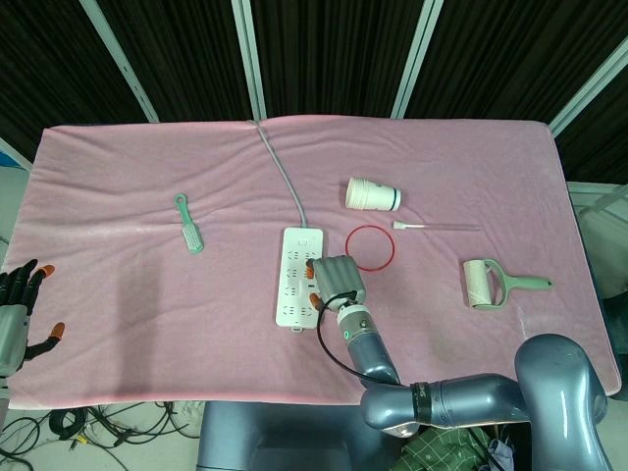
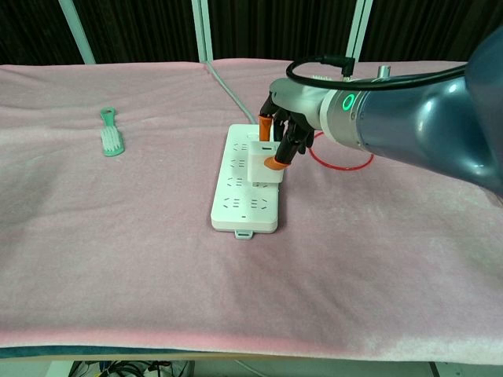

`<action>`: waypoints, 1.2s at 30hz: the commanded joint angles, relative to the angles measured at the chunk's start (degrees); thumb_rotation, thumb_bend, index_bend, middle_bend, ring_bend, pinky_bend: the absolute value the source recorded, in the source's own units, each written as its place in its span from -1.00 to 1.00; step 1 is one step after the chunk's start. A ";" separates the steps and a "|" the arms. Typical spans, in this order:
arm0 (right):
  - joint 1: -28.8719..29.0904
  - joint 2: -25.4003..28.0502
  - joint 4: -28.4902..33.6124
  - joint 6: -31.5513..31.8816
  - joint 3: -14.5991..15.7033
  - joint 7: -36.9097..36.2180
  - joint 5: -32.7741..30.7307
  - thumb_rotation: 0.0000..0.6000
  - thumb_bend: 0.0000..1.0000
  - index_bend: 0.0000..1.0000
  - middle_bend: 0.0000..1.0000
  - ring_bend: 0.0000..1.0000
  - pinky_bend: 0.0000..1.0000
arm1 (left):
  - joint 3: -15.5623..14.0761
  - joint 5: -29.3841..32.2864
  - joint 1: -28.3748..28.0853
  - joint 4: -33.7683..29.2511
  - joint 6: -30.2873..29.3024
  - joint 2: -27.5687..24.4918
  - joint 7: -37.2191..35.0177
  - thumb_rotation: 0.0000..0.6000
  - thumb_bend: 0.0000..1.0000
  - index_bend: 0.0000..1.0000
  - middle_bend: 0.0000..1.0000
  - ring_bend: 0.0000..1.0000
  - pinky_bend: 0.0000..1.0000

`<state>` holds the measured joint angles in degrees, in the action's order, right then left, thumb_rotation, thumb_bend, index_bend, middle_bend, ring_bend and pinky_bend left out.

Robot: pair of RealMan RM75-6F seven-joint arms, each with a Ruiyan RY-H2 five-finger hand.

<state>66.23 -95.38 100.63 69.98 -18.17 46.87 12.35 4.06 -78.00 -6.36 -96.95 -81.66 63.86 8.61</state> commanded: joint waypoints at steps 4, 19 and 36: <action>-0.15 0.05 -0.01 -0.04 -0.01 0.15 0.11 1.00 -0.25 0.50 0.21 0.22 -0.17 | -0.04 0.02 -0.02 0.03 0.09 -0.01 0.06 1.00 -0.38 -0.81 -1.00 -1.00 -1.00; -0.38 -0.05 -0.86 -0.91 0.03 0.52 -0.15 1.00 -0.25 0.52 0.22 0.23 -0.17 | 0.03 0.19 -0.04 0.04 0.07 0.01 0.13 1.00 -0.38 -0.81 -1.00 -1.00 -1.00; 0.40 -1.72 -3.05 -3.14 0.04 0.81 0.58 1.00 -0.25 0.65 0.32 0.30 -0.17 | 0.07 0.47 -0.10 -0.20 0.29 -0.13 0.09 1.00 -0.38 -0.82 -1.00 -1.00 -1.00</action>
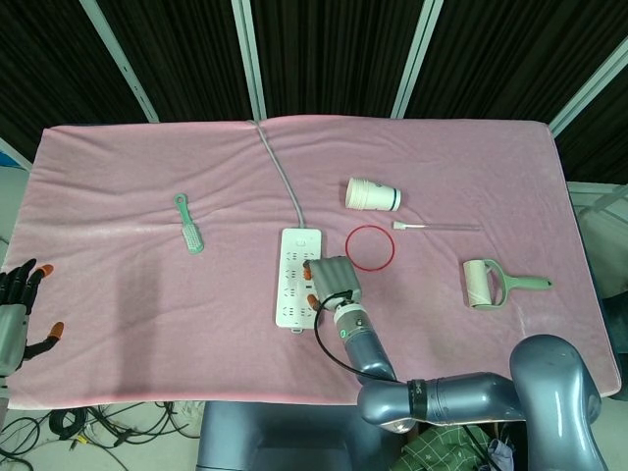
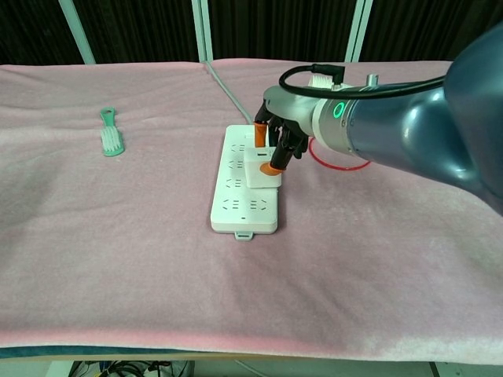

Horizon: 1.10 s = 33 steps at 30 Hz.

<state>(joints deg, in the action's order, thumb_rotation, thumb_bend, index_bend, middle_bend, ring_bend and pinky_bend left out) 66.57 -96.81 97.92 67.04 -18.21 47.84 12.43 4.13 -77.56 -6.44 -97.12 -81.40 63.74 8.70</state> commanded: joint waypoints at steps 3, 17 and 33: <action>0.09 -0.73 -0.99 -0.39 0.19 -0.34 0.90 1.00 -0.25 0.67 0.34 0.31 -0.16 | 0.01 0.08 -0.02 -0.07 0.06 -0.06 -0.01 1.00 -0.38 -0.82 -1.00 -1.00 -1.00; -0.42 -1.67 -2.79 -2.01 1.28 -0.91 1.69 1.00 -0.11 0.89 0.53 0.46 -0.04 | 0.06 0.32 0.00 -0.22 0.10 -0.12 0.02 1.00 -0.38 -0.82 -1.00 -1.00 -1.00; -2.60 -1.94 -3.27 -4.24 3.06 -4.65 6.41 1.00 0.08 1.00 0.73 0.64 0.14 | 0.11 0.76 0.00 -0.34 0.13 -0.08 0.59 1.00 -0.38 -0.82 -1.00 -1.00 -1.00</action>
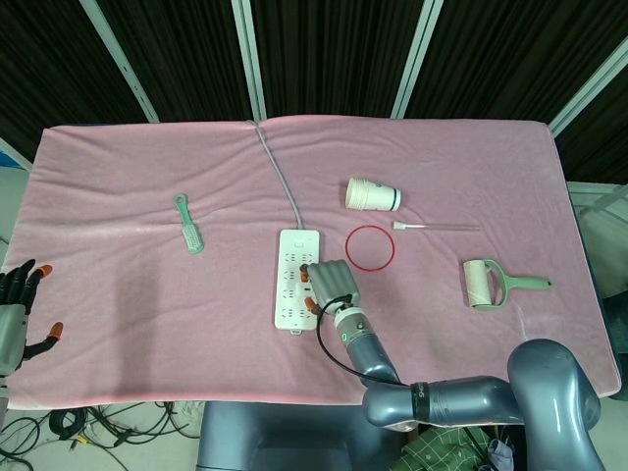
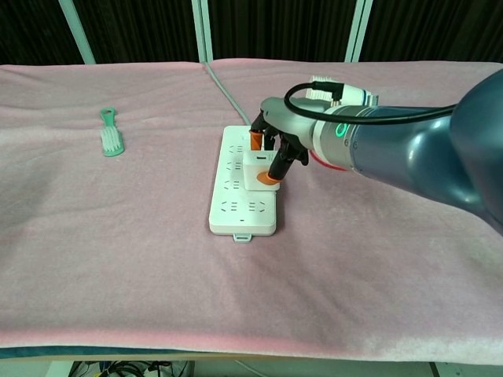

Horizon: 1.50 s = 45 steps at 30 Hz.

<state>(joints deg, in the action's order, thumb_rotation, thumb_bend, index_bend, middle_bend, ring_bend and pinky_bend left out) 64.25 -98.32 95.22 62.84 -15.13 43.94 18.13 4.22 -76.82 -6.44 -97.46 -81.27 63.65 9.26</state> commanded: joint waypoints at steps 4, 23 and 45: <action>-0.53 -1.43 -2.09 0.39 -0.09 -1.50 1.47 1.00 0.07 1.00 0.73 0.64 0.14 | 0.04 0.13 0.00 -0.07 -0.01 -0.01 0.10 1.00 -0.38 -0.82 -1.00 -1.00 -1.00; -0.77 -2.51 -3.14 -2.53 1.36 -1.65 3.39 1.00 0.07 1.00 0.75 0.67 0.14 | 0.03 0.62 -0.06 -0.22 0.31 -0.20 0.56 1.00 -0.38 -0.82 -1.00 -1.00 -1.00; 0.83 -4.09 -5.12 -2.86 2.34 2.05 3.52 1.00 0.07 1.00 0.77 0.69 0.16 | -0.01 0.75 -0.09 -0.29 0.31 -0.20 1.00 1.00 -0.38 -0.82 -1.00 -1.00 -1.00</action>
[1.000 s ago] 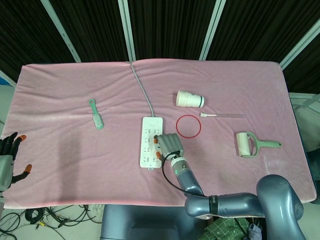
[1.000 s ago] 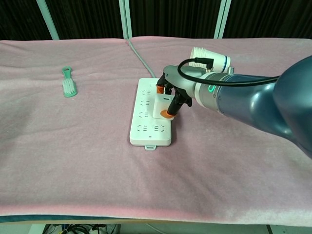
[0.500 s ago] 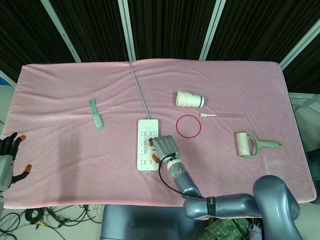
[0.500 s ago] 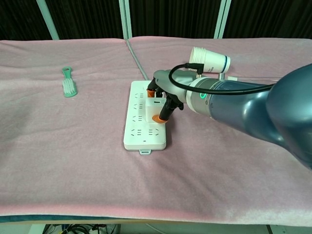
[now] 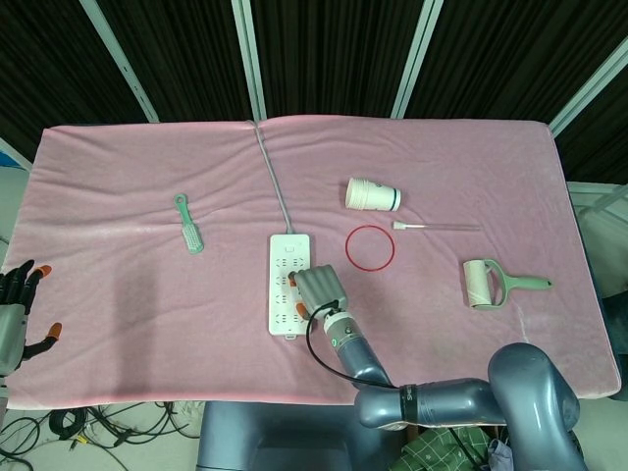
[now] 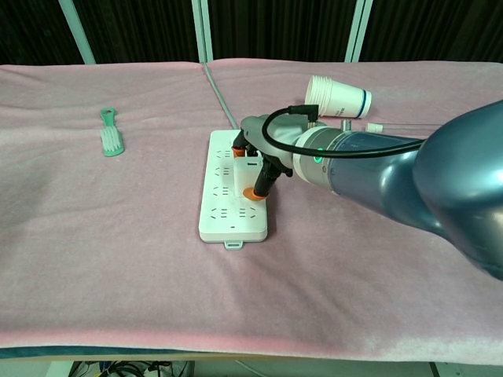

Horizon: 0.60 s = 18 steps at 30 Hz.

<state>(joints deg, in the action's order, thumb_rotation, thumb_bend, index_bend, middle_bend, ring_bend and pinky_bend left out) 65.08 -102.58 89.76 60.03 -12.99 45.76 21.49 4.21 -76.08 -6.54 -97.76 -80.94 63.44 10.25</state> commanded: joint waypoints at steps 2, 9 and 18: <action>0.01 0.35 0.83 -0.12 0.58 0.59 0.41 1.00 0.07 1.00 0.78 0.69 0.16 | 0.01 0.04 0.00 0.01 -0.03 0.04 0.06 1.00 -0.38 -0.82 -1.00 -1.00 -1.00; 0.36 -0.11 0.57 -0.70 1.24 1.50 0.39 1.00 0.07 1.00 0.79 0.70 0.16 | 0.04 0.12 0.03 -0.07 -0.09 0.00 0.09 1.00 -0.38 -0.82 -0.99 -1.00 -1.00; 0.34 -0.93 -0.66 -0.44 2.08 2.04 1.42 1.00 0.07 1.00 0.81 0.71 0.16 | 0.07 0.28 -0.03 -0.09 0.03 -0.08 0.16 1.00 -0.38 -0.82 -1.00 -1.00 -1.00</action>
<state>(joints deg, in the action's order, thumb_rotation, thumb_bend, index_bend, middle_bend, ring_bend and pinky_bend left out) 65.43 -103.49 89.12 59.58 -10.92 47.78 22.90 4.28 -75.80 -6.57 -97.85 -80.91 63.36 10.41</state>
